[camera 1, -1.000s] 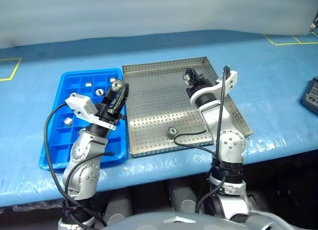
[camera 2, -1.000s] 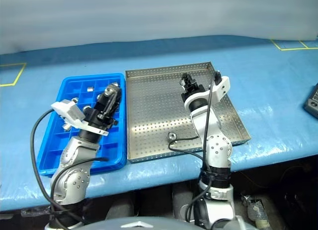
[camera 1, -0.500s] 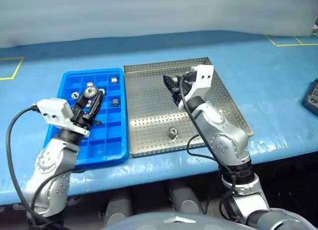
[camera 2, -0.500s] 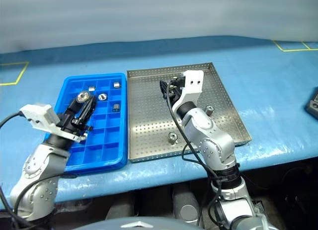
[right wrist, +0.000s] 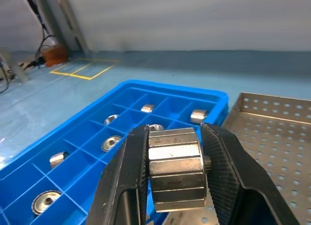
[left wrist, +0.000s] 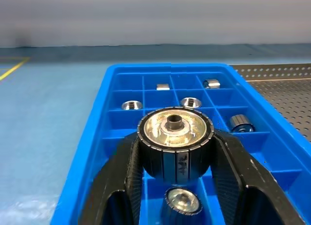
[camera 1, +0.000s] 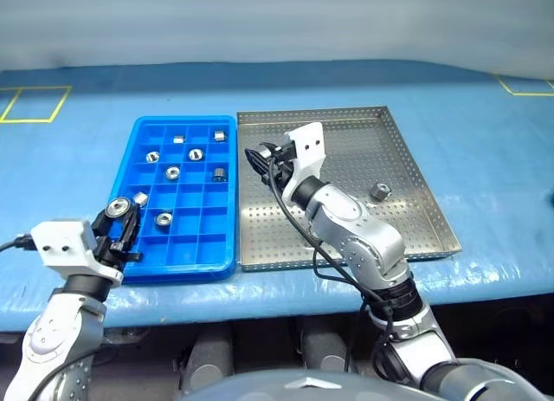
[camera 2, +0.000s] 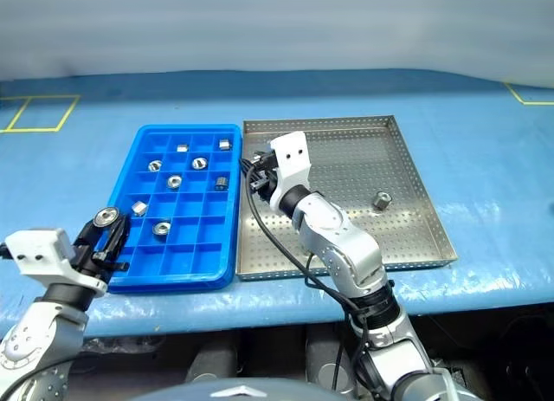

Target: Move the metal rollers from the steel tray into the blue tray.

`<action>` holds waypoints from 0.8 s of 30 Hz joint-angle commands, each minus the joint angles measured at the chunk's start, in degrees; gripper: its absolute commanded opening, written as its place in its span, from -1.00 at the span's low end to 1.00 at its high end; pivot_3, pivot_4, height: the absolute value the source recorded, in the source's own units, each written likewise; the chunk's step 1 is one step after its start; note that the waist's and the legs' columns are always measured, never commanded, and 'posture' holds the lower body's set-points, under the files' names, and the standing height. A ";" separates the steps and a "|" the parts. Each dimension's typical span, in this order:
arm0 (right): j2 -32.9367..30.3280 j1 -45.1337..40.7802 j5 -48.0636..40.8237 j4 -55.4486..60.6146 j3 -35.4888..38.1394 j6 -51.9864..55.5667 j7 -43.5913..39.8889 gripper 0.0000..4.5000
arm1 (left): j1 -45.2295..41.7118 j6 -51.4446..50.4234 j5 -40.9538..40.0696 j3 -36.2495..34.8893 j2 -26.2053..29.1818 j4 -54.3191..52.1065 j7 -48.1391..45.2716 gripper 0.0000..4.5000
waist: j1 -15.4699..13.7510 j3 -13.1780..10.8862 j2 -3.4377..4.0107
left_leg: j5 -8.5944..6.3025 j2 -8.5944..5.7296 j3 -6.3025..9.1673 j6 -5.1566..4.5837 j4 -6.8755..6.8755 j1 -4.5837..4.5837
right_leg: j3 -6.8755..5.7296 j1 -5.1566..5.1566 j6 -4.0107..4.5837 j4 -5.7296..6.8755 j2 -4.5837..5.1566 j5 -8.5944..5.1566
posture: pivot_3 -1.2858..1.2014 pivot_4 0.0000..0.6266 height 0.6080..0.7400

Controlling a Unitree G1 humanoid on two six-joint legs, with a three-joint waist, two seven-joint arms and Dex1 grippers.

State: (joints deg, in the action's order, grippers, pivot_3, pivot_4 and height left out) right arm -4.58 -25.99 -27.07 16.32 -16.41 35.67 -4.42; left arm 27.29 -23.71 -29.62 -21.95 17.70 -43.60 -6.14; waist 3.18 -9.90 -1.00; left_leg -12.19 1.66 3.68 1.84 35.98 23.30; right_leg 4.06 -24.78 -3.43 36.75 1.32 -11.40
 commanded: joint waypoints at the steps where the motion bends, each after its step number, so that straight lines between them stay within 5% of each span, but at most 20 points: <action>1: 1.38 -1.25 0.93 0.84 0.08 0.12 -2.11 -0.42 | 2.42 -0.53 1.53 -0.76 -0.99 -3.55 1.24 -0.25 | -0.54 0.00 0.00 | 0.00 -0.01 -0.02 0.00 0.00 0.01 | 0.00 -0.01 0.00 -0.01 0.02 0.00 | 0.13 -0.52 1.00; 14: 3.88 -0.04 3.27 1.38 0.40 1.89 -4.41 -0.42 | 2.41 -2.99 1.91 0.18 -3.51 1.12 1.81 -0.25 | -1.97 0.00 -0.02 | -0.01 -0.01 0.02 0.02 0.01 0.19 | -0.14 -0.18 0.05 -0.03 0.07 -0.03 | 0.12 -0.52 1.00; 22: 4.38 1.10 4.13 2.68 1.80 2.38 -3.78 -0.42 | -0.39 -4.88 1.80 -0.27 -3.10 2.71 0.77 0.87 | -1.56 0.00 -0.02 | -0.01 0.00 0.00 0.02 0.00 0.25 | -0.14 -0.26 0.05 0.02 0.06 -0.03 | 0.09 -0.52 1.00; 24: 4.35 1.22 4.43 2.89 2.03 2.52 -3.80 -0.42 | -0.50 -4.73 1.74 -0.55 -3.47 2.78 0.87 0.99 | -1.50 0.01 -0.02 | -0.01 0.00 0.01 0.02 0.01 0.24 | -0.14 -0.26 0.05 0.03 0.06 -0.03 | 0.09 -0.52 1.00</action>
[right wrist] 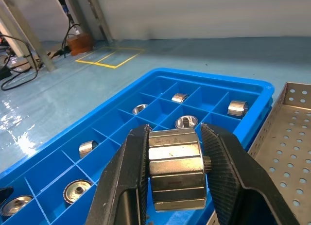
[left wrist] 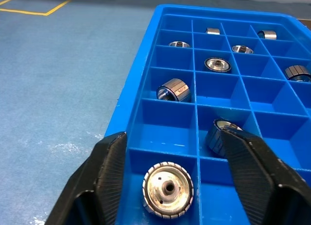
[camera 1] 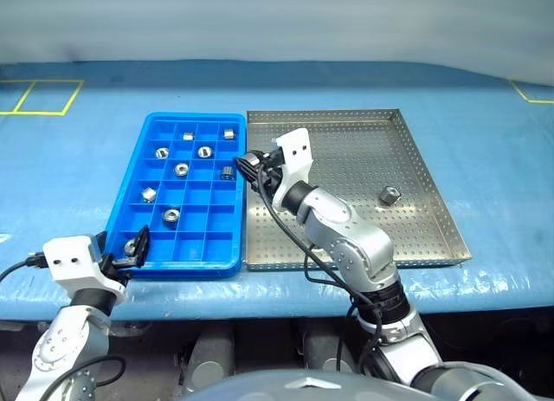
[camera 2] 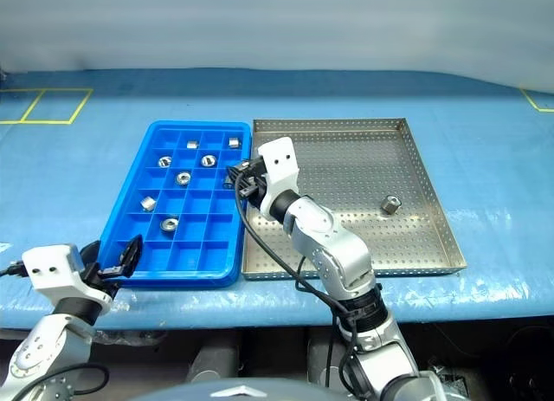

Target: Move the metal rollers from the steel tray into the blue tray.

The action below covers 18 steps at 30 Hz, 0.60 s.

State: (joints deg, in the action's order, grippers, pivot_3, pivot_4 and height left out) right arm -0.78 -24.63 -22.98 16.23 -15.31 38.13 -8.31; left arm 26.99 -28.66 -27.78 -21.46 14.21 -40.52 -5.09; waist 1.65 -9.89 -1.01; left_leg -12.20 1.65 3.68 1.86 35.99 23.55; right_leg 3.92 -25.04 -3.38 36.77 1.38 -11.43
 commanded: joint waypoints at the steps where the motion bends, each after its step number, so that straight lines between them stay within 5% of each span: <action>1: 0.49 -0.09 0.47 3.08 1.02 0.08 -0.02 -0.42 | -0.39 0.76 -0.22 -1.29 -0.36 -0.30 -0.10 0.99 | 0.13 0.00 0.00 | 0.00 0.00 0.00 0.00 0.00 0.00 | 0.00 0.00 0.00 0.00 0.00 0.00 | 0.09 -0.52 1.00; 18: 0.50 -8.79 11.55 -10.96 -7.23 -10.63 -9.74 -0.42 | 1.94 18.37 1.41 2.83 -4.50 -10.19 -6.14 0.99 | -0.99 0.02 -0.04 | 0.00 -0.01 -0.01 0.00 0.02 -0.05 | 0.00 0.07 0.01 0.02 0.00 0.01 | 0.21 -0.52 1.00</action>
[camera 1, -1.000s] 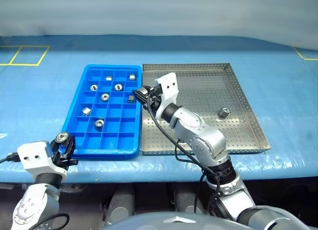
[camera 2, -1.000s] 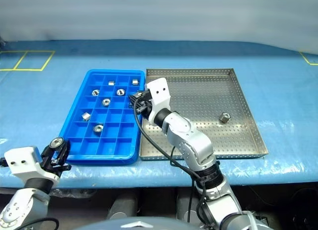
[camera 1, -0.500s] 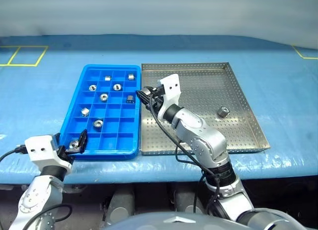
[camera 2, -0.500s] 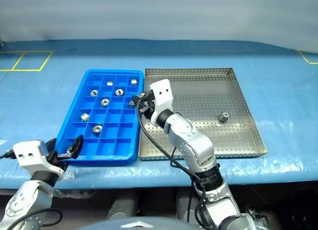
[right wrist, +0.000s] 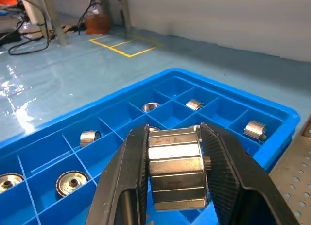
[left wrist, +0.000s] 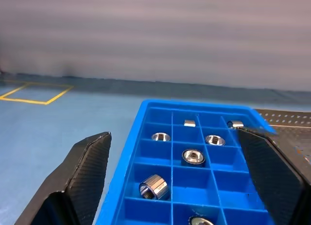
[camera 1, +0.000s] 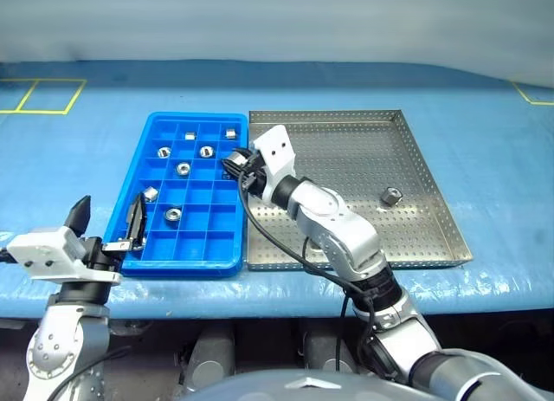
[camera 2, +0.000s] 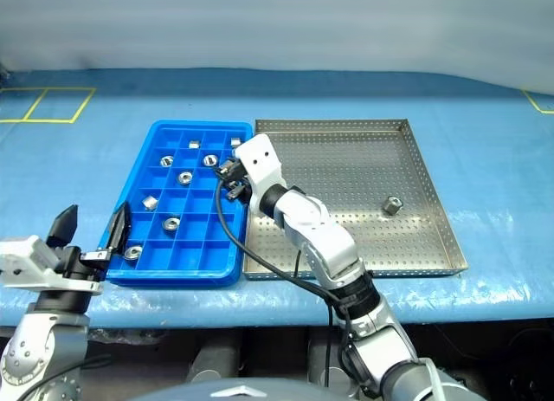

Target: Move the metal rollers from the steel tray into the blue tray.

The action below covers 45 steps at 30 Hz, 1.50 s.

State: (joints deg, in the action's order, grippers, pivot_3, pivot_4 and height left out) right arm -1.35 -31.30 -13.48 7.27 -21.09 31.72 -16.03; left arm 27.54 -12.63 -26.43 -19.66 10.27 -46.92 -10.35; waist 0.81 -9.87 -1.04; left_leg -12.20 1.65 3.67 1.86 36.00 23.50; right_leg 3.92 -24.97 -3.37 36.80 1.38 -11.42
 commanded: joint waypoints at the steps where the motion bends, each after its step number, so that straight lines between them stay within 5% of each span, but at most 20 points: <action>1: 1.45 -2.58 2.51 -3.48 -1.82 -5.14 -2.69 -0.42 | 2.20 2.64 0.12 1.56 -0.97 -4.18 -0.82 0.99 | -0.31 0.00 0.00 | 0.00 0.00 0.01 0.00 0.00 0.00 | 0.00 0.00 0.00 0.00 -0.01 0.00 | 0.23 -0.52 1.00; 17: 10.66 -10.74 7.16 -28.62 -1.11 -17.55 -9.94 -0.42 | 14.55 6.30 4.81 12.43 -3.98 -7.13 -1.88 0.99 | -4.35 0.00 -0.02 | 0.00 0.01 0.01 0.00 0.00 0.06 | -0.04 -0.08 0.03 -0.01 -0.01 -0.03 | 0.35 -0.52 1.00; 32: 9.45 -12.43 9.66 -39.34 2.74 -19.38 -11.61 -0.42 | 13.66 5.19 6.33 17.46 -2.48 -5.81 -1.87 0.99 | -5.78 -0.01 0.01 | -0.01 0.02 -0.04 0.01 -0.09 0.19 | -0.06 -0.29 0.09 0.02 -0.01 -0.06 | 0.32 -0.52 1.00; 42: 7.48 -10.01 8.83 -29.83 5.21 -15.20 -11.25 0.98 | 9.35 3.19 3.51 14.87 -0.01 -4.79 -2.46 1.00 | -5.49 -0.02 0.02 | 0.00 0.02 -0.05 0.01 -0.08 0.20 | -0.06 -0.30 0.09 0.04 -0.02 -0.07 | 0.24 -0.52 1.00; 45: 5.32 -8.16 7.87 -22.13 7.35 -10.93 -10.42 0.98 | 6.03 1.71 2.08 13.65 1.41 -3.81 -3.10 1.00 | -5.28 -0.01 0.03 | 0.00 0.02 -0.04 0.01 -0.02 0.19 | -0.06 -0.26 0.09 0.06 -0.01 -0.06 | 0.19 -0.52 1.00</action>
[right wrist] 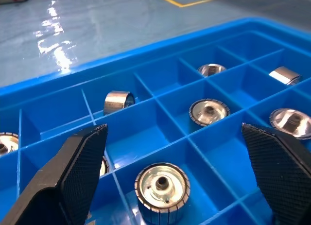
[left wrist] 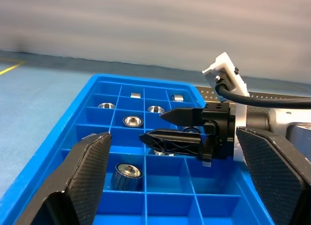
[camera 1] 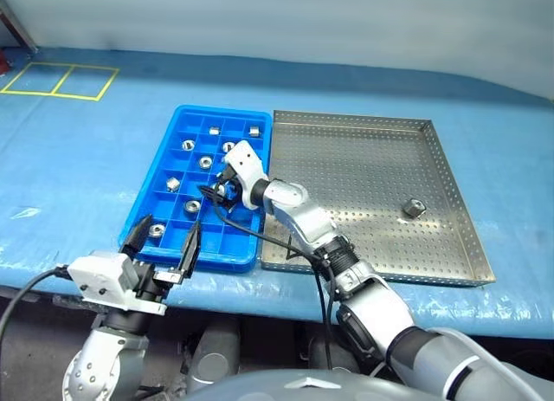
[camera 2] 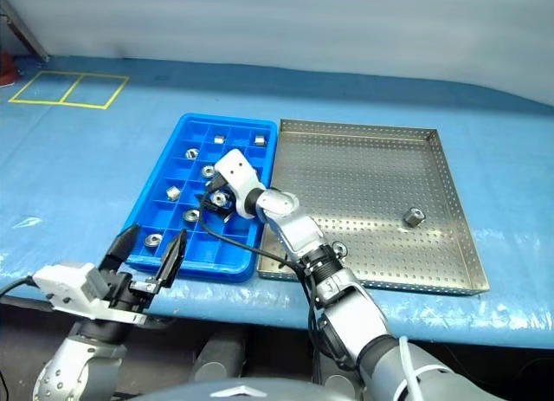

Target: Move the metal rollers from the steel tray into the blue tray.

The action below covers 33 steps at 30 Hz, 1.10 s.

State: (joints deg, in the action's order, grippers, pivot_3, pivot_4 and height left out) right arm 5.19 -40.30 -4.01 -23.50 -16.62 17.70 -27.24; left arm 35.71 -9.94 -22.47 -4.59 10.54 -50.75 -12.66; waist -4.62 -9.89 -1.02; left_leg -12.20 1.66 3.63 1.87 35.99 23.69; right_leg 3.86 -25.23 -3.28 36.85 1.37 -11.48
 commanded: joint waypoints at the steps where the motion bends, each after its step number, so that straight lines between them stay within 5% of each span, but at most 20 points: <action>1: -2.05 1.56 -1.96 11.34 3.65 4.87 1.13 0.98 | -3.39 -1.51 -2.45 -1.68 1.67 0.47 -0.95 1.00 | 0.49 0.01 0.01 | 0.00 0.00 0.00 0.00 0.01 -0.01 | 0.00 0.03 0.00 0.00 0.00 0.00 | 0.18 -0.52 1.00; 18: -19.18 17.43 -4.02 49.46 8.92 42.38 4.99 0.98 | -16.29 -9.60 -7.19 2.03 8.63 6.79 -7.76 1.00 | 7.82 0.06 0.04 | 0.01 -0.01 -0.01 -0.01 0.10 -0.18 | 0.07 0.19 -0.01 0.11 0.00 0.02 | -0.02 -0.52 1.00; 33: -24.93 25.18 -11.64 61.16 7.22 62.10 4.33 0.98 | -17.00 -10.57 -7.81 2.93 8.82 7.89 -9.35 1.00 | 10.10 0.07 0.02 | 0.00 -0.02 -0.01 -0.01 0.18 -0.24 | 0.10 0.31 -0.04 0.10 -0.01 0.03 | -0.03 -0.52 1.00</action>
State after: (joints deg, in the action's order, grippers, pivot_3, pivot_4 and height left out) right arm -19.37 -15.19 -14.47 35.34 -9.06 78.95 -22.66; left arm 18.56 -20.80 -29.85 -1.66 19.19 -42.41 -21.36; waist 5.48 -9.82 -1.00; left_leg -12.20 1.64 3.62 1.86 36.16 23.44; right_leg 3.97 -24.92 -3.33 36.94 1.36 -11.45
